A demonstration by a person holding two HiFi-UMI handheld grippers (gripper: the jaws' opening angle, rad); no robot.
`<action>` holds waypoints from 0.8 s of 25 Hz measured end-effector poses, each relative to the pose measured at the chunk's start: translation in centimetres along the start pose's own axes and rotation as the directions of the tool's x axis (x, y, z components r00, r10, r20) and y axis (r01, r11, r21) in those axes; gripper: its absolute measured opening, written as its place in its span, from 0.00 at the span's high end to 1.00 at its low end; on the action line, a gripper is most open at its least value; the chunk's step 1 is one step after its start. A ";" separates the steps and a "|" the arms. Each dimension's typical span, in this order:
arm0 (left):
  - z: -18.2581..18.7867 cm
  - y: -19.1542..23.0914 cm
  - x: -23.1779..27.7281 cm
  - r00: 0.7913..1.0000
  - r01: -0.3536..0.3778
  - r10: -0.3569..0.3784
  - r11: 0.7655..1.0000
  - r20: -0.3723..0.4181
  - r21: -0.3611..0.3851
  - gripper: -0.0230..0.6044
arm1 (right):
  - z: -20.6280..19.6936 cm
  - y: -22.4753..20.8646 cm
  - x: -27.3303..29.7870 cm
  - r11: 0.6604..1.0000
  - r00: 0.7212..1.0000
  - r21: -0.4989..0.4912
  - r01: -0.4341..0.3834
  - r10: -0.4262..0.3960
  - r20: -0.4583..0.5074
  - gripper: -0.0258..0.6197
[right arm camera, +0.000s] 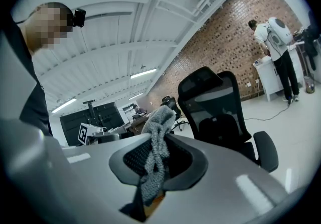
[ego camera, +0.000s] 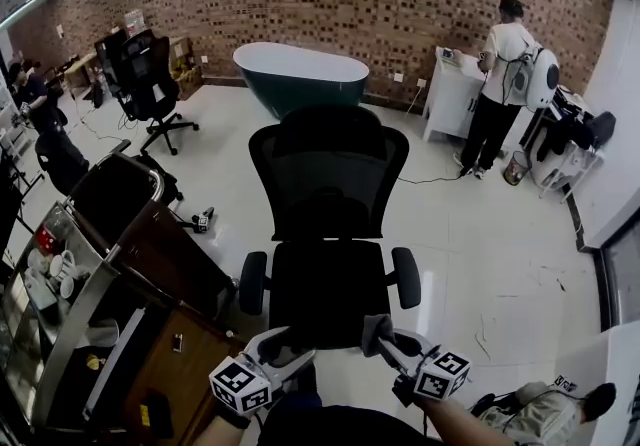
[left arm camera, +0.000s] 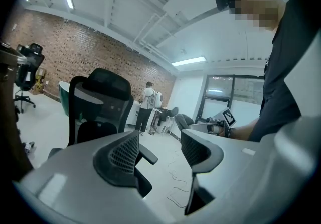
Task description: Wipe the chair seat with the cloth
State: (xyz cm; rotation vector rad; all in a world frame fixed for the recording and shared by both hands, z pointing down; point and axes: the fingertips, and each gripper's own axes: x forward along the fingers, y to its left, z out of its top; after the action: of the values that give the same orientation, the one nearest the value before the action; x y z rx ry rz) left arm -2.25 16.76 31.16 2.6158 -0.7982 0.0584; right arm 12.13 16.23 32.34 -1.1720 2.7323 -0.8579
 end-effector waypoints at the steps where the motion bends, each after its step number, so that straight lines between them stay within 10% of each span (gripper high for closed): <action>1: 0.5 1.4 0.3 1.000 0.013 -0.013 1.000 -0.009 -0.002 0.51 | 0.4 -0.5 1.6 1.000 1.000 0.015 0.007 -0.007 -0.004 0.88; 20: 4.5 18.4 4.7 0.993 0.039 -0.038 0.999 -0.115 -0.002 0.43 | 6.4 -7.8 21.2 0.993 0.997 -0.114 0.016 -0.025 -0.071 0.88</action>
State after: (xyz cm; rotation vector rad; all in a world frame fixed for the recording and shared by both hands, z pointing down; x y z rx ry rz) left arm -8.61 -1.36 34.45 2.6007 -0.7078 0.1960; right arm 3.80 -5.61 34.41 -1.2132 2.8665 -0.7717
